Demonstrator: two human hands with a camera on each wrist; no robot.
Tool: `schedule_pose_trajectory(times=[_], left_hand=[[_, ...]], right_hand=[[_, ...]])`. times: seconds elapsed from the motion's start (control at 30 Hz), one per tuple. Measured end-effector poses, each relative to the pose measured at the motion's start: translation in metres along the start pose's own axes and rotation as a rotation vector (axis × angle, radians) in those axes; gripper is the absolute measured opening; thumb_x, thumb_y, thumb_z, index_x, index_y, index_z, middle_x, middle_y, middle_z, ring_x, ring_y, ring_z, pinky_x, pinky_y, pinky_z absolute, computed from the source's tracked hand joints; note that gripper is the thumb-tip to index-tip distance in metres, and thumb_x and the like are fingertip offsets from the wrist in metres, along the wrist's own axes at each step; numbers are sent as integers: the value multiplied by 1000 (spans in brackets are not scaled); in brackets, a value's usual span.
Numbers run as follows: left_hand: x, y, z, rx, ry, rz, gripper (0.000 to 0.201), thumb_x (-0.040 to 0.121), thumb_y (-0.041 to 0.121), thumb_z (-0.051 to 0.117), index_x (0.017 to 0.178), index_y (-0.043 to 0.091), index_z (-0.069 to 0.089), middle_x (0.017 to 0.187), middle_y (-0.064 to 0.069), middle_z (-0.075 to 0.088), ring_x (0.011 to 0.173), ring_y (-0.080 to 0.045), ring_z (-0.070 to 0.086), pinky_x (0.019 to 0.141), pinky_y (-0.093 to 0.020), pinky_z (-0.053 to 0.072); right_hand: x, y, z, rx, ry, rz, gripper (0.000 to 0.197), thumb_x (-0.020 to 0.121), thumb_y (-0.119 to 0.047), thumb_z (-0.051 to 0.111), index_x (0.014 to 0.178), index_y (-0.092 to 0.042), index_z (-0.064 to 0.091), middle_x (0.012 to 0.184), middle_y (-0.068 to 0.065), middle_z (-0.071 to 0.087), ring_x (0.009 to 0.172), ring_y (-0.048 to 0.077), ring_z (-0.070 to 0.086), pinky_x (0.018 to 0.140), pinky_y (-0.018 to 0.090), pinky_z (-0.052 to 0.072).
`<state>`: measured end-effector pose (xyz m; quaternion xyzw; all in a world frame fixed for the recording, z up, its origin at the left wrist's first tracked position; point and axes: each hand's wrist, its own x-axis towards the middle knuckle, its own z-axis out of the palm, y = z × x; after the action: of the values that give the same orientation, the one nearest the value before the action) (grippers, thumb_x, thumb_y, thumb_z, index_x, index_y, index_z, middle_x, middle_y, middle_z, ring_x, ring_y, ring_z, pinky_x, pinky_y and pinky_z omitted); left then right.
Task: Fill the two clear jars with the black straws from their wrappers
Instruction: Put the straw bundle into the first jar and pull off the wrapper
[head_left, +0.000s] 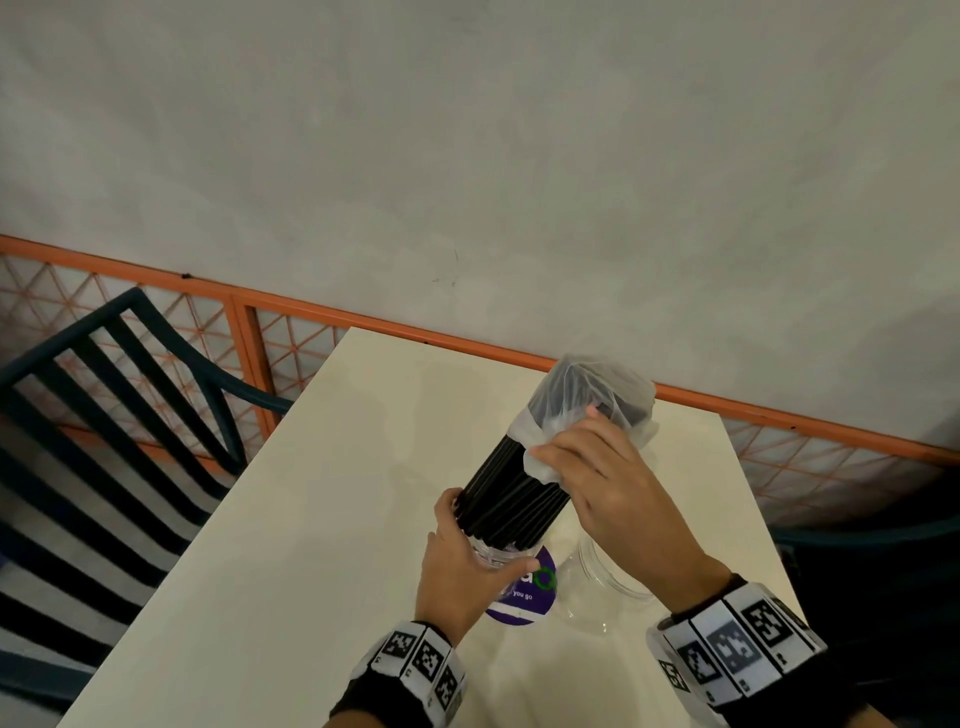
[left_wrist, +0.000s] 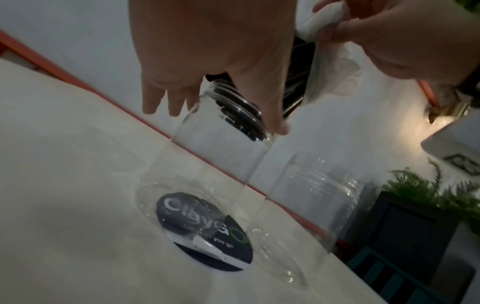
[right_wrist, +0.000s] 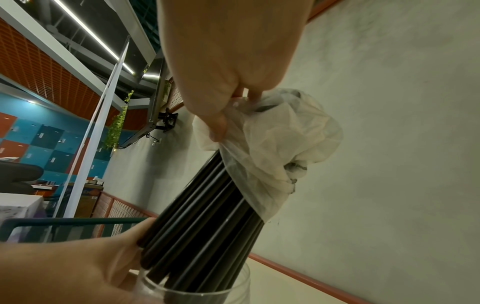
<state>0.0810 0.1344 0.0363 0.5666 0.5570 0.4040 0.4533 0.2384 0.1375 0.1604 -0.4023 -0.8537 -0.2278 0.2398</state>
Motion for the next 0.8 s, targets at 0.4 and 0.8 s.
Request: schedule_pose_trajectory(times=[0.4, 0.8], left_hand=[[-7, 9, -10, 386, -47, 88, 109, 72, 58, 60, 144, 14, -9, 142, -7, 28, 121, -21, 44, 97, -33, 44], [-6, 8, -27, 358, -119, 102, 117, 68, 52, 69, 142, 20, -16, 141, -6, 38, 118, -19, 50, 92, -29, 45]], right_hand=[[7, -6, -6, -13, -58, -94, 26, 88, -11, 40, 107, -9, 57, 93, 6, 66, 97, 18, 48, 108, 41, 36], [-9, -34, 9, -101, -335, -337, 30, 81, -21, 61, 111, -16, 62, 99, -2, 67, 101, 17, 59, 110, 37, 31]])
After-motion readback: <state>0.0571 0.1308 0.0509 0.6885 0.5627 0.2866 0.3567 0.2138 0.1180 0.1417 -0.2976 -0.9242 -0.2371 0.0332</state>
